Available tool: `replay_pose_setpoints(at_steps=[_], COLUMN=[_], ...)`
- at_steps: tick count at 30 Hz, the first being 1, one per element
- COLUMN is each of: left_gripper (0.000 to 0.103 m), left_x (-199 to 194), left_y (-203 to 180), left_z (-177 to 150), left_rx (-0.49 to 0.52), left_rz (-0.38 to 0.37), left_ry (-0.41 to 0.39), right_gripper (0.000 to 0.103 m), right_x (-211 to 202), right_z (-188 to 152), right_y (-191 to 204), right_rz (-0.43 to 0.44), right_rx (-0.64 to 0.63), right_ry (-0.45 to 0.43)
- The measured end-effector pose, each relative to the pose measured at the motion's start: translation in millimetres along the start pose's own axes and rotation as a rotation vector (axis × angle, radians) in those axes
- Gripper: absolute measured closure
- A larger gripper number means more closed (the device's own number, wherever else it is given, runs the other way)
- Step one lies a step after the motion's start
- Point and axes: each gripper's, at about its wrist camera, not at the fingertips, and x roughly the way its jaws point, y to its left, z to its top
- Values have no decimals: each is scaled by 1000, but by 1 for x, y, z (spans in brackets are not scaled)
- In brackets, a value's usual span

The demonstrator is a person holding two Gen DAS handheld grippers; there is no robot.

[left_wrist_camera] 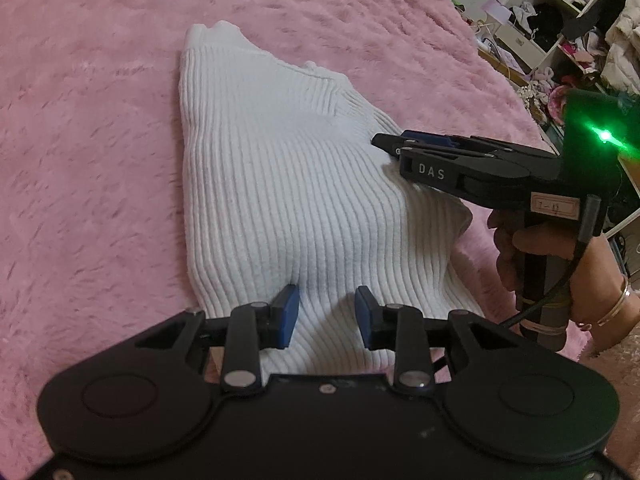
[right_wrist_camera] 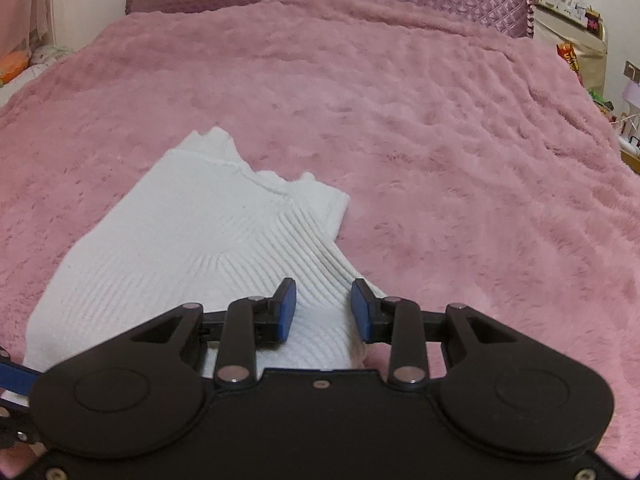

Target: Fold small clothes

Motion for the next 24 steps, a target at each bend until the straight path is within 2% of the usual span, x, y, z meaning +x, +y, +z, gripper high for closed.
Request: replay_pose_setpoints(at_steps=[3,6,10,14,18,22,23,24], left_gripper=[71,71,71,71,71,71,71,71], left_x=[-1,-5,-25,-39,-42,-38,-36,-35], left_y=[1,0,-5,-5,0,-3,-4,-5], left_z=[-1,1,2,-2,-7,-11,-12,-13], left_rx=[-4,-15,-23,-27,-64,-59,-63,-64], left_rz=[1,5,11,68,69,78,84,89], left_ry=[-1,-2,-53,-98,-99,-87,-84,-80], right_gripper=[71,71,71,68,67,66,69,78], right_x=[-1,-18,-79,-117,-116,-104,-100,-99], right_z=[3,9,2,-28,-60,-72,-71,-71], right_y=[1,1,2,5,-2,-6,-6,-5], right_rz=[-2,4,97,169,223,303,324,336], right_rx=[-10,8,62,119,264,393,408,418], right_ry=[5,-30,-81,-28,50,73,89,97])
